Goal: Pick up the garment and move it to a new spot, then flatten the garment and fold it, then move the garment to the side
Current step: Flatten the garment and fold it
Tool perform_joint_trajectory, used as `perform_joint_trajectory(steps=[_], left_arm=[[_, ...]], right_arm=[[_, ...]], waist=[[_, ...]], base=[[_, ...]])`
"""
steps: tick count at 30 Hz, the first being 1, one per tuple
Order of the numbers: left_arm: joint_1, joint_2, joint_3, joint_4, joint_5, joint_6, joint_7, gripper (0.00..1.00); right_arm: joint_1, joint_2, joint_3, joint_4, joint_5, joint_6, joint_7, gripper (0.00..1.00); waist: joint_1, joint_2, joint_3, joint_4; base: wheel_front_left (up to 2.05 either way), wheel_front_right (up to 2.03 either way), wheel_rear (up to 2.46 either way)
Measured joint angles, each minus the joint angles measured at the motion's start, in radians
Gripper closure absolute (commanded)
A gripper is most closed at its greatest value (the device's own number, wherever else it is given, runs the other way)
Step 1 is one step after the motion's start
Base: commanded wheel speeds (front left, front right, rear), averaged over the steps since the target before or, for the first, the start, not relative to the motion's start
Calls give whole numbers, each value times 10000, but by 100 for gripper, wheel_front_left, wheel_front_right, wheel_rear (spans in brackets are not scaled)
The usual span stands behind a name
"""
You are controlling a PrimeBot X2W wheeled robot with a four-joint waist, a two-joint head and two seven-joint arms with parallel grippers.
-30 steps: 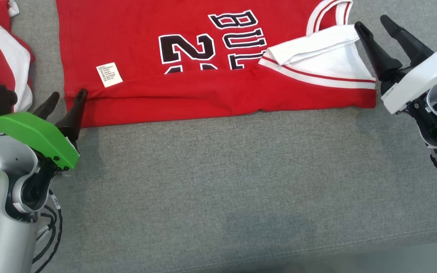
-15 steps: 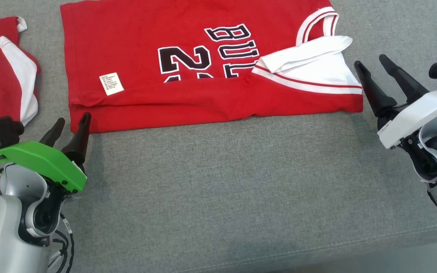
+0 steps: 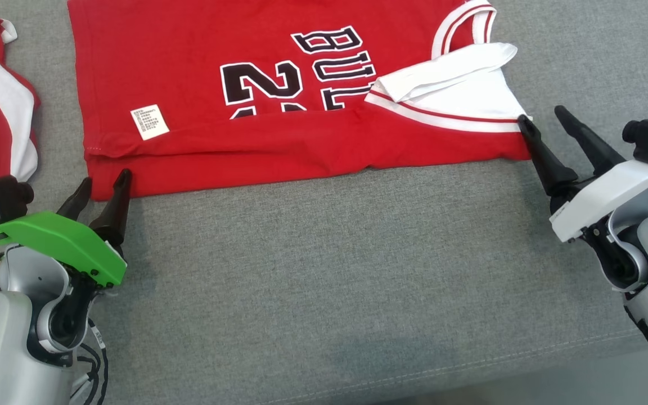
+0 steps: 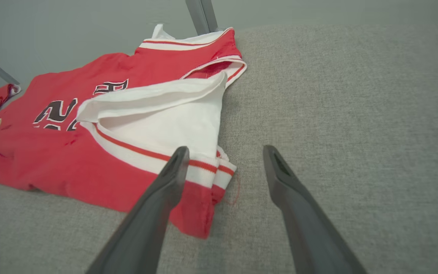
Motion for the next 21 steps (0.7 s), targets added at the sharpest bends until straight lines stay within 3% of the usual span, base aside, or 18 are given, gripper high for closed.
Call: perform_joint_trajectory(steps=[21], left_arm=[[-5, 40, 119, 435, 0, 10, -71, 0]], right_arm=[[736, 387, 217, 75, 104, 0, -339, 0]], waist=[[0, 0, 218, 18]], base=[[0, 0, 0]])
